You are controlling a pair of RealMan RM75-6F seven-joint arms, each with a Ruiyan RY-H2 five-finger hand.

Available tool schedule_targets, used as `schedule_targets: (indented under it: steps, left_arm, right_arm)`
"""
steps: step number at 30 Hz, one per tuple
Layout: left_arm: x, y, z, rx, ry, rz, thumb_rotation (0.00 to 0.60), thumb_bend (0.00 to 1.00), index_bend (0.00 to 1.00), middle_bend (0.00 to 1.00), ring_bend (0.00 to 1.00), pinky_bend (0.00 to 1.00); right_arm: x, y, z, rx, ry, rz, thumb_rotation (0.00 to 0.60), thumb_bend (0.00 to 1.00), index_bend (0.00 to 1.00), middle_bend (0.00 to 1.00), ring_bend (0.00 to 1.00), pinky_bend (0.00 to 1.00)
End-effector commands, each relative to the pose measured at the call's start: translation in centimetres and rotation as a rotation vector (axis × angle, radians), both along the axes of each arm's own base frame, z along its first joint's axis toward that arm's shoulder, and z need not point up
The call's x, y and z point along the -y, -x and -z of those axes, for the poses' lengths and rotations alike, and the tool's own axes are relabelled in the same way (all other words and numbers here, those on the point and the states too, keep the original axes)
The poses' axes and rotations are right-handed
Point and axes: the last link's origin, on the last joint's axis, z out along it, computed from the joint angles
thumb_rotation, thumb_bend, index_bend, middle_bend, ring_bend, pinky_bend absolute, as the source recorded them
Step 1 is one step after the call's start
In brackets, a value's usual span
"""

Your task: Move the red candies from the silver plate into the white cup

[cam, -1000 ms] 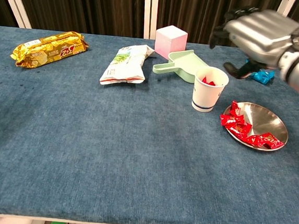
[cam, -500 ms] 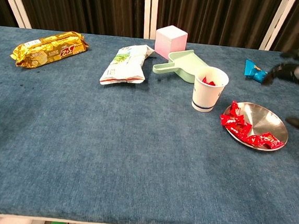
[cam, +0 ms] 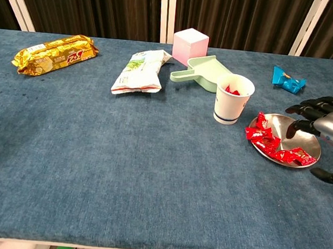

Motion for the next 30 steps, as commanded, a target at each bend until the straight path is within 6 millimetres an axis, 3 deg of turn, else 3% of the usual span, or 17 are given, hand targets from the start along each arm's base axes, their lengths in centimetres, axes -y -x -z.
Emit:
schedule_targets:
  steps: [1,18,30]
  left_arm:
    - [0.0,0.0,0.0,0.0,0.0,-0.001,0.6,0.03,0.11,0.03,0.01,0.15]
    - [-0.1,0.1,-0.1,0.001,-0.002,-0.008,0.6,0.03,0.11,0.03,0.01,0.15]
    - [-0.1,0.2,-0.1,0.002,0.0,-0.008,0.6,0.03,0.11,0.03,0.01,0.15]
  right_arm:
    - [0.2,0.0,0.7,-0.005,0.006,-0.004,0.6,0.32,0.33,0.04,0.0,0.0]
    - [1.3,-0.4,2.6,0.004,0.003,-0.004,0.6,0.36,0.41,0.06,0.0,0.0]
    - [1.3,-0.4,2.8,0.008,0.016,-0.004,0.6,0.43,0.56,0.08,0.0,0.0]
